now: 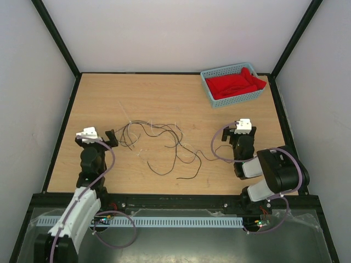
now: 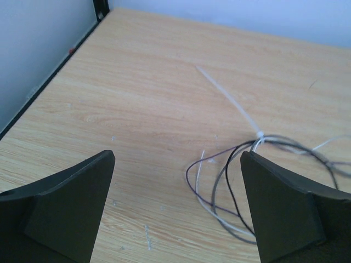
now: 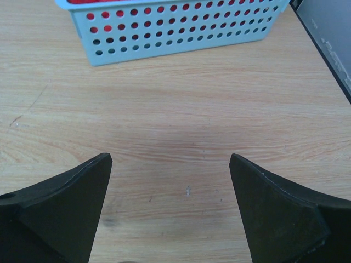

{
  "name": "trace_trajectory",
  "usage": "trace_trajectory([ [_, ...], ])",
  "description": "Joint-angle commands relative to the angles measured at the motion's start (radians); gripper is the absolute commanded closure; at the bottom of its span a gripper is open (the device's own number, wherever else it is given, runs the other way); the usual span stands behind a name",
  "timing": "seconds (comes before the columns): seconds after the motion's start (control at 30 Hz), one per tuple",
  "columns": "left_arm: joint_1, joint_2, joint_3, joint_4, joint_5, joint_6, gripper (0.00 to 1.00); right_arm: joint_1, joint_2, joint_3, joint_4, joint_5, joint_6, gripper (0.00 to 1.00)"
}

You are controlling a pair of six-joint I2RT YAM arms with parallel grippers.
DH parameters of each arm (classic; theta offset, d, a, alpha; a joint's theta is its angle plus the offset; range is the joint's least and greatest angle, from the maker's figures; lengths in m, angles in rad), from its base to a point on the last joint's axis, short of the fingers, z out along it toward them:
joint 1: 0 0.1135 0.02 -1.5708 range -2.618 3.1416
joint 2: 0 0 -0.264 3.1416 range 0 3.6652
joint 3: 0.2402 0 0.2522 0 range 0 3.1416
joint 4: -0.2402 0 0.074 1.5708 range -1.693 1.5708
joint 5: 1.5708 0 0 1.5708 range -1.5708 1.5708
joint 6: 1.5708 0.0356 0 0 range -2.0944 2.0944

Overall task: Zip-tie the wires
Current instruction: Reset both arms

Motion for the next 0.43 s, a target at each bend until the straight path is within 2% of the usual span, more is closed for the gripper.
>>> trace_trajectory([
  [0.0, -0.041, -0.136, -0.011, -0.123, -0.183, -0.075, 0.01, 0.005, 0.007, 0.035, 0.031, 0.011, 0.010, 0.01],
  [0.4, -0.044, -0.091, 0.023, -0.157, -0.253, -0.118, 0.01, 0.005, 0.001, 0.031, 0.029, 0.012, 0.011, 0.01],
])
